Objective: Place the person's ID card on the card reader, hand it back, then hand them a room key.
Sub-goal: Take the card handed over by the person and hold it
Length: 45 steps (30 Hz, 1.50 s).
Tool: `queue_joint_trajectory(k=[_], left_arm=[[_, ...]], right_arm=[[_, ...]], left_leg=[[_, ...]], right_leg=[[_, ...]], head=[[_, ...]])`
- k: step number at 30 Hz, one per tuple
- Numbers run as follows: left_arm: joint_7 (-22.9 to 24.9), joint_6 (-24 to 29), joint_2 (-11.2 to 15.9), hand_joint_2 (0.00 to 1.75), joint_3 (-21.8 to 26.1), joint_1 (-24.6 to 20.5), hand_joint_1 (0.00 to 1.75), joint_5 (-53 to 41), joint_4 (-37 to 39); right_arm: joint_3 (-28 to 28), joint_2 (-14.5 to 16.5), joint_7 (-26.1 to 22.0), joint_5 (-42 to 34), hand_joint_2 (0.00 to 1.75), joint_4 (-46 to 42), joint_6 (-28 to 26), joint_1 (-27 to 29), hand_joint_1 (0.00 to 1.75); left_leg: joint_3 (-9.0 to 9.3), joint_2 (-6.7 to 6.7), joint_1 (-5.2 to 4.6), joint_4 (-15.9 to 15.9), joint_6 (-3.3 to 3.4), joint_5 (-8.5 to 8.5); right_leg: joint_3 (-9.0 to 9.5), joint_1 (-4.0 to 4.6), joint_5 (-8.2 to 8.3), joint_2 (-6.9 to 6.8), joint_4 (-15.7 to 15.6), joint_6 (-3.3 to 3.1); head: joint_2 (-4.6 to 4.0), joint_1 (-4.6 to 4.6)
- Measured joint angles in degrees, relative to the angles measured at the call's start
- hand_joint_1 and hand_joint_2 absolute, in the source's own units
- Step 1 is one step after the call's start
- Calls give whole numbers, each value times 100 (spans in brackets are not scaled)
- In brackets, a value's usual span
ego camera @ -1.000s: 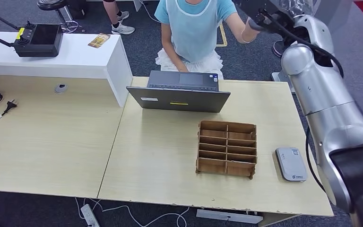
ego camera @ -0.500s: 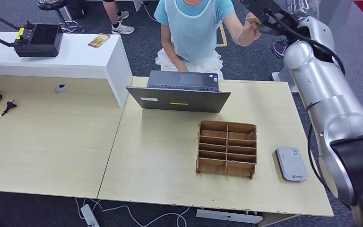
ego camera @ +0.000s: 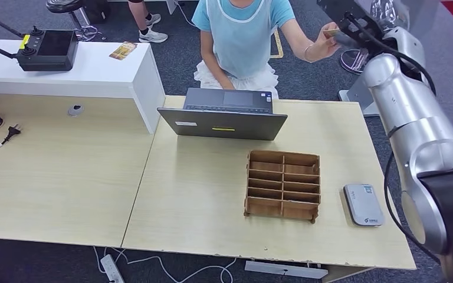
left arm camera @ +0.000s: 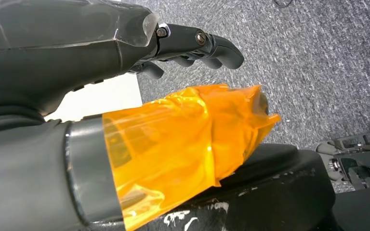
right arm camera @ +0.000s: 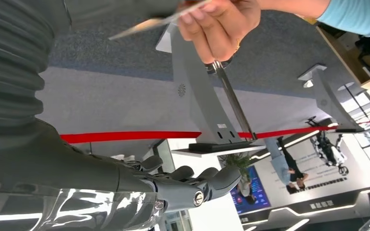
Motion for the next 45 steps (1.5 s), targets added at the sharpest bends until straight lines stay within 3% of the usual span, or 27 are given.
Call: queue_joint_trajectory(k=[32,45], left_arm=[[13,34,0,0,-57,6,0,-1,0],[13,64,0,0,-102,15,0,-2,0]], right_arm=[[-281,-131,-185,-68,175,102,-123,113,175],[-658,-264,-638,-455,175,-412,-880,559,175]], left_leg=[[0,1,0,0,0,0],[0,0,-1,0,1,-1]], right_leg=[[-1,0,0,1,0,0],[-1,0,0,2,0,0]], head=[[0,-1],[0,0]])
